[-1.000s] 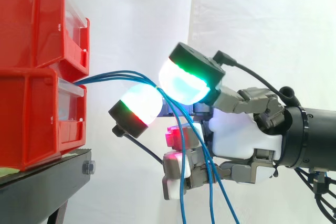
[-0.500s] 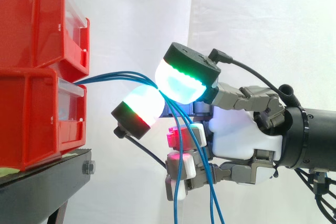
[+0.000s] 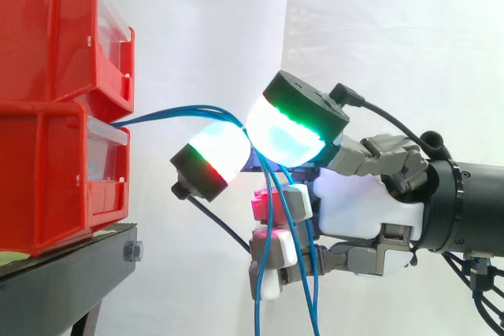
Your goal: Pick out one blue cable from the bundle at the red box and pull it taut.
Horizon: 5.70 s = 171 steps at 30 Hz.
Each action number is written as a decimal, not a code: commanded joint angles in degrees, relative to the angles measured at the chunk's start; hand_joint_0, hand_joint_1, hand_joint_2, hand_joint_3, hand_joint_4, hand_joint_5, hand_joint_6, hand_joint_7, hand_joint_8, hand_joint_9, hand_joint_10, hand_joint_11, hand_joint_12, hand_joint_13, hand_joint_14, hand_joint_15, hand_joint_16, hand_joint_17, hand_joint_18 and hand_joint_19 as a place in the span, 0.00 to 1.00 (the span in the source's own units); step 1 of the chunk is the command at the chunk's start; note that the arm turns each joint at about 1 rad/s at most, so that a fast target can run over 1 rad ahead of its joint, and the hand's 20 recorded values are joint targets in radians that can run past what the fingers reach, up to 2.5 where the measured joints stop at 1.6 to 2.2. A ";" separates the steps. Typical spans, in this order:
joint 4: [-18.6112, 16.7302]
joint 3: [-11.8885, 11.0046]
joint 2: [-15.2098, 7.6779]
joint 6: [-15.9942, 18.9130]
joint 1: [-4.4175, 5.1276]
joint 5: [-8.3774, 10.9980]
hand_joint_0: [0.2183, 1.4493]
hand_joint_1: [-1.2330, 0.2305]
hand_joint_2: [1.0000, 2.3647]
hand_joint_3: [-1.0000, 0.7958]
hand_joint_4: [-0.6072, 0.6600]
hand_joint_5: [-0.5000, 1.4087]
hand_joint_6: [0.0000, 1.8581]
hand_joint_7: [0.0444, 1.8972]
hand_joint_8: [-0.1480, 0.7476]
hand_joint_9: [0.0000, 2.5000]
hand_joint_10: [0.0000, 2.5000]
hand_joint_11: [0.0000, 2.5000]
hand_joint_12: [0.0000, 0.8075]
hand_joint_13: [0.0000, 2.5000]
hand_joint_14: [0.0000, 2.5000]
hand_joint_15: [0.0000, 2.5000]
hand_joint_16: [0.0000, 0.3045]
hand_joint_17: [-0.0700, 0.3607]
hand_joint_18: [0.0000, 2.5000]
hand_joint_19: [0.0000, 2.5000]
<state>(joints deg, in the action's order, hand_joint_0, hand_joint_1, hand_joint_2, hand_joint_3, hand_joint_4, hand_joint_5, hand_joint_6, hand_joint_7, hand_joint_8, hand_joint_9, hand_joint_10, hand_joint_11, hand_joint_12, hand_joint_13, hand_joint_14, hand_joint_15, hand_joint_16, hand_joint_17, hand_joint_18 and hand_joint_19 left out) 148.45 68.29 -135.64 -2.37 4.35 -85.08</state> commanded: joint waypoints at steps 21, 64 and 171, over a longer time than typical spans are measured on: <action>0.35 0.00 0.03 0.00 -0.05 -0.09 0.28 0.38 0.02 0.45 0.49 0.22 0.48 0.52 0.51 0.60 0.01 0.39 0.50 0.53 0.01 0.29 0.18 0.45 0.40 0.31; 0.35 0.00 -0.06 0.00 -0.05 -0.26 0.30 0.42 0.00 0.28 0.52 0.22 0.47 0.56 0.50 0.61 0.01 0.38 0.47 0.53 0.01 0.29 0.17 0.44 0.40 0.30; 0.35 0.00 0.03 0.00 -0.05 -0.53 0.30 0.41 0.01 0.39 0.50 0.21 0.47 0.50 0.50 0.57 0.01 0.37 0.46 0.50 0.01 0.29 0.16 0.42 0.38 0.32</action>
<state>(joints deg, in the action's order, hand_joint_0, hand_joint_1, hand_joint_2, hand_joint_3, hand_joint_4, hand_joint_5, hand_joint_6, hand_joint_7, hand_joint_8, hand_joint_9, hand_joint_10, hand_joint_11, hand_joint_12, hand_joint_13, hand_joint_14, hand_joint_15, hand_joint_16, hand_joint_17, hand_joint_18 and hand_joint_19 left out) 148.80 68.29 -135.65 -2.37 4.31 -85.60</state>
